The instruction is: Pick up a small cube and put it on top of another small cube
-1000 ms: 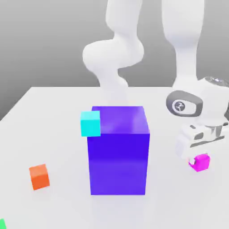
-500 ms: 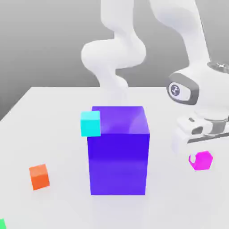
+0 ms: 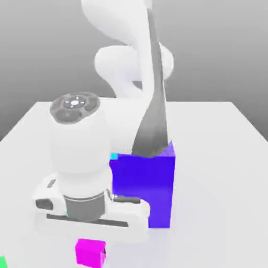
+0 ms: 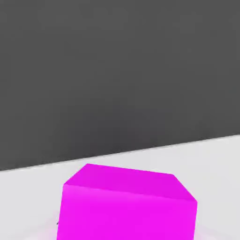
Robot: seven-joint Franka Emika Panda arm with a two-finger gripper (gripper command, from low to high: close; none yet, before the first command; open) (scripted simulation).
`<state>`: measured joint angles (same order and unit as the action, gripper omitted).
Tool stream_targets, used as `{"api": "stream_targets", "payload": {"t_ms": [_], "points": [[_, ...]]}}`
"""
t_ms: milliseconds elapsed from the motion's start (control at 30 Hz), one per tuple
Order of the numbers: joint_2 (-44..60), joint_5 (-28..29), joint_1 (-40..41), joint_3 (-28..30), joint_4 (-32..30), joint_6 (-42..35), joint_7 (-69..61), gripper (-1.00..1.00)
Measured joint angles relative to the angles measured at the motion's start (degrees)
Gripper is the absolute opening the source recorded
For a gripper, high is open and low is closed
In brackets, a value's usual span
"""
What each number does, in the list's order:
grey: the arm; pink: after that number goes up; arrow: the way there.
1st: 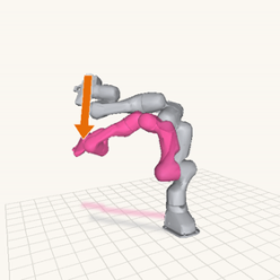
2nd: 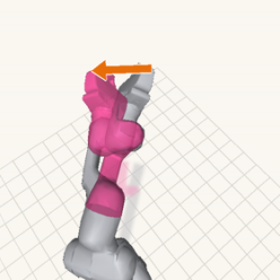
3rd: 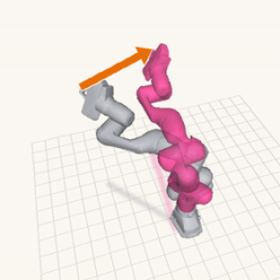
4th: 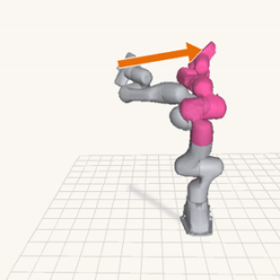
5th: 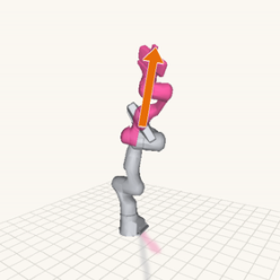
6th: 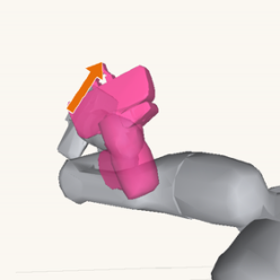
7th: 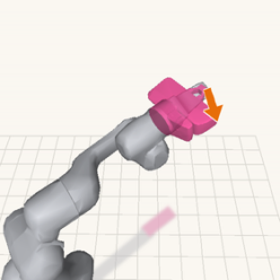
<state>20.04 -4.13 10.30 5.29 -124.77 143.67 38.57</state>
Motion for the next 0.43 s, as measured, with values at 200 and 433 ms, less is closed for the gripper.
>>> {"api": "stream_targets", "payload": {"t_ms": [200,433], "points": [[7.95,-2.21,7.59,1.81,6.92,1.58,-6.47,1.00],[7.14,-1.98,9.22,2.85,9.03,-1.12,-7.59,1.00]]}}
